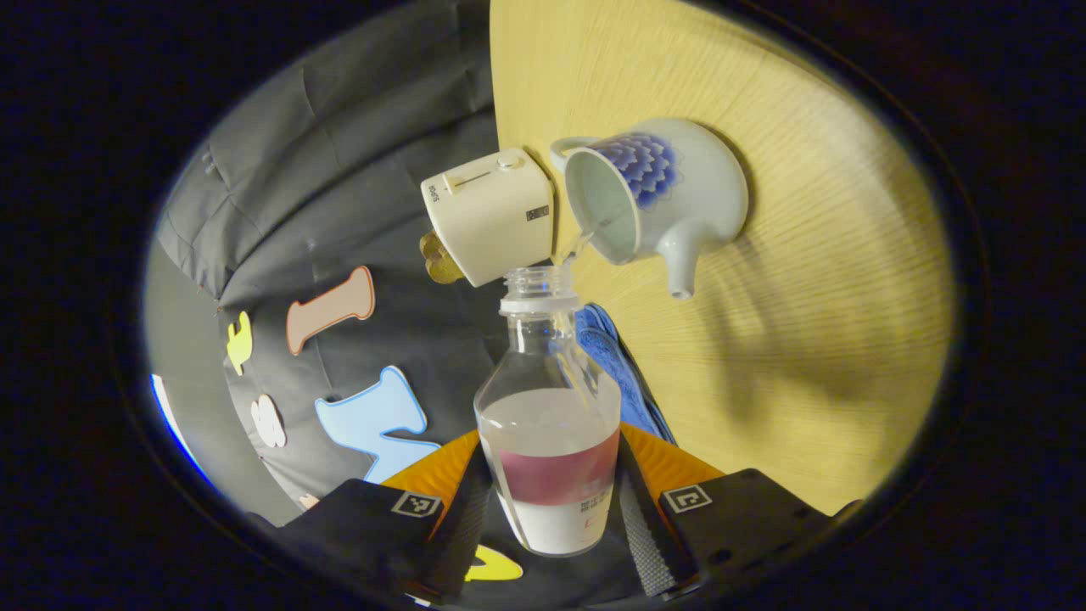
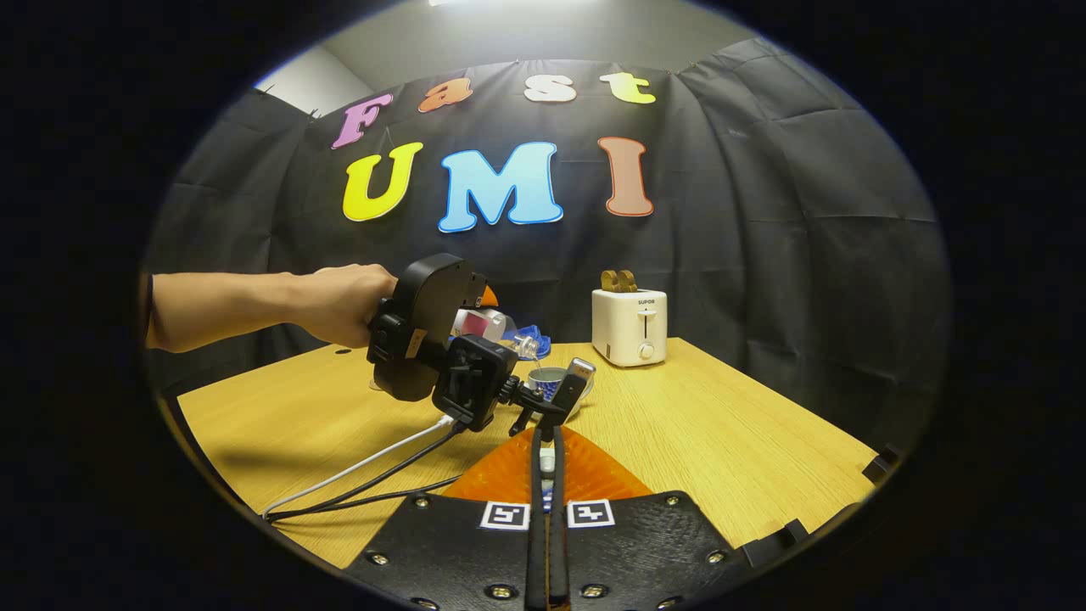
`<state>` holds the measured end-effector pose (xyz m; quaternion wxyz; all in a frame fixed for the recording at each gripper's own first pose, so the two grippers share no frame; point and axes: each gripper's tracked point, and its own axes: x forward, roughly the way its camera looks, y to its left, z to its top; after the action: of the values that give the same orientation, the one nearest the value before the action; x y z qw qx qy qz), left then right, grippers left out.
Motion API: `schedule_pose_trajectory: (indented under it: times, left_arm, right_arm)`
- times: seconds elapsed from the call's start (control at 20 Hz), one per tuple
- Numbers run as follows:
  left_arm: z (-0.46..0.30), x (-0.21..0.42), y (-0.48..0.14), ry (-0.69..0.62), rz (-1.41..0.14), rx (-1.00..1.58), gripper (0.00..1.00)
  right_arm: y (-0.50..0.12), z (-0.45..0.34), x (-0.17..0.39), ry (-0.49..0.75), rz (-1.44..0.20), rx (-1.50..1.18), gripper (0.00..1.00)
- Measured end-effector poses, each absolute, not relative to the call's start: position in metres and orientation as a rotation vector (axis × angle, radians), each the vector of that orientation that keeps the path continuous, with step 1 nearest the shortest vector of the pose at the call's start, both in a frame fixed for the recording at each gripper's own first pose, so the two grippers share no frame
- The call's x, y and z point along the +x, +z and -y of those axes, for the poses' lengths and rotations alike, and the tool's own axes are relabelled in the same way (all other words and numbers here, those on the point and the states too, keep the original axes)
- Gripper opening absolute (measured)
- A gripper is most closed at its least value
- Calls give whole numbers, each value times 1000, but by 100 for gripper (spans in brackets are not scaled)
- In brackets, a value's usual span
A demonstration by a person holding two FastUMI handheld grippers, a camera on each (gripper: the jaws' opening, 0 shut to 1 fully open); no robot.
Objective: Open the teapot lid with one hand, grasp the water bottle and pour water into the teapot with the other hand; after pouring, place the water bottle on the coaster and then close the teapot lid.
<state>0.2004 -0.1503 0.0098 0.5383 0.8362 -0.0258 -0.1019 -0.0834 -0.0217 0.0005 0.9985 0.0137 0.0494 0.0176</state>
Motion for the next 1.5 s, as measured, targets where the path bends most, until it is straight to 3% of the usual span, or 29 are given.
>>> schedule_pose_trajectory:
  times: [1.5]
  left_arm:
    - [160, 203, 21, -239, 112, 2209, 87]
  right_arm:
    - [5, 19, -89, 44, -70, -29, 2]
